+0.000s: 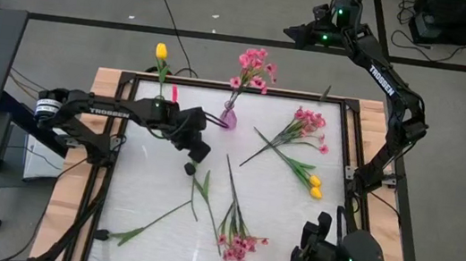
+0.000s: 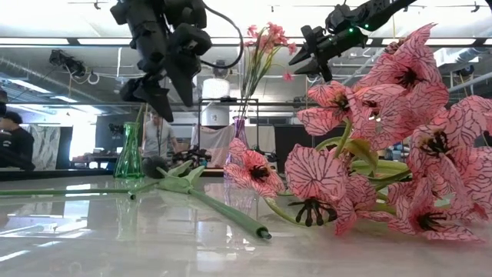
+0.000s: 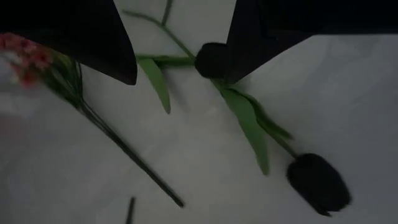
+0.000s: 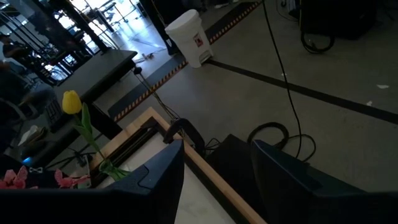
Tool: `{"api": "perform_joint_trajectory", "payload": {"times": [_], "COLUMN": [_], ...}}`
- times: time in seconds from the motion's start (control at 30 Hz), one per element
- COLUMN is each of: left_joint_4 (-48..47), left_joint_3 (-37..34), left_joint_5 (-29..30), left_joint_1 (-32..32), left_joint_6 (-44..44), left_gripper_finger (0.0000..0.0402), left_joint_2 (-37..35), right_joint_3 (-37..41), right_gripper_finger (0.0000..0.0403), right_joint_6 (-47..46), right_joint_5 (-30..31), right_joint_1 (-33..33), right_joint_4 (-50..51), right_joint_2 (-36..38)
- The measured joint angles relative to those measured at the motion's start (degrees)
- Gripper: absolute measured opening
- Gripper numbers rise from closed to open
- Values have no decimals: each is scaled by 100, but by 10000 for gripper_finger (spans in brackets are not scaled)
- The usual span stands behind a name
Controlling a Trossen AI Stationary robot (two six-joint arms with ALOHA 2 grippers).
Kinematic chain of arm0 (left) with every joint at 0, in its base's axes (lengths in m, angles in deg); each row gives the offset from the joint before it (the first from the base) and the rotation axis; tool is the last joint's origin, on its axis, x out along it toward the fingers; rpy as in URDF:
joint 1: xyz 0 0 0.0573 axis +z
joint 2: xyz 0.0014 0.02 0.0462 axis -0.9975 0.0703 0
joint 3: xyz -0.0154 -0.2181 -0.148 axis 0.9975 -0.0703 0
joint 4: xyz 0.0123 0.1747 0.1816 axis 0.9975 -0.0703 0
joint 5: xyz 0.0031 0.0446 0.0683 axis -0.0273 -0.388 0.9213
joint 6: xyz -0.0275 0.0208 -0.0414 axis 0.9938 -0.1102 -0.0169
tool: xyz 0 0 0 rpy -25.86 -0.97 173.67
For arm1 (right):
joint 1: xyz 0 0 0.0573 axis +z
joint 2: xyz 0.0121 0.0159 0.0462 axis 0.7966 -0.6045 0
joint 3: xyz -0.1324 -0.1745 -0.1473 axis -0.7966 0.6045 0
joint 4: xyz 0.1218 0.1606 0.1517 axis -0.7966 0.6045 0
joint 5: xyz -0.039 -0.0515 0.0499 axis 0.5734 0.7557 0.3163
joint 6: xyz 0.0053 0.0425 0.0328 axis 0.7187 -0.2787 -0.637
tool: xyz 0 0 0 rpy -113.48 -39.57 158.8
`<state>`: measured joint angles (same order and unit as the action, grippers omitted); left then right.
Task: Sort flowers into vase by color
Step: Put the top black flower into the red vase
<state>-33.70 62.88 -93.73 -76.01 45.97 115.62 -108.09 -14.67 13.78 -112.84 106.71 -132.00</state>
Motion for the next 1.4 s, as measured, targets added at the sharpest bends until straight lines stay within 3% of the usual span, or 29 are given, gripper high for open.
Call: {"api": "perform_joint_trajectory", "payload": {"times": [0.47, 0.73, 1.03, 1.4], "left_joint_4": [522, 972, -595, -739], "left_joint_3": [0, 4, 4, 4], "left_joint_5": [322, 1149, 1236, 1107], "left_joint_1": [20, 50, 221, -125], "left_joint_6": [1066, 1510, 2183, 2596], "left_gripper_finger": [247, 247, 247, 247], "left_joint_2": [0, 0, 2, 469], "right_joint_3": [0, 0, 0, 0], "right_gripper_finger": [196, 196, 196, 196], "right_joint_6": [0, 0, 1, 0], "right_joint_5": [0, 0, -2, 2], "right_joint_1": [0, 0, 0, 0], "right_joint_4": [2, 2, 2, 0], "right_joint_2": [0, 0, 0, 0]}}
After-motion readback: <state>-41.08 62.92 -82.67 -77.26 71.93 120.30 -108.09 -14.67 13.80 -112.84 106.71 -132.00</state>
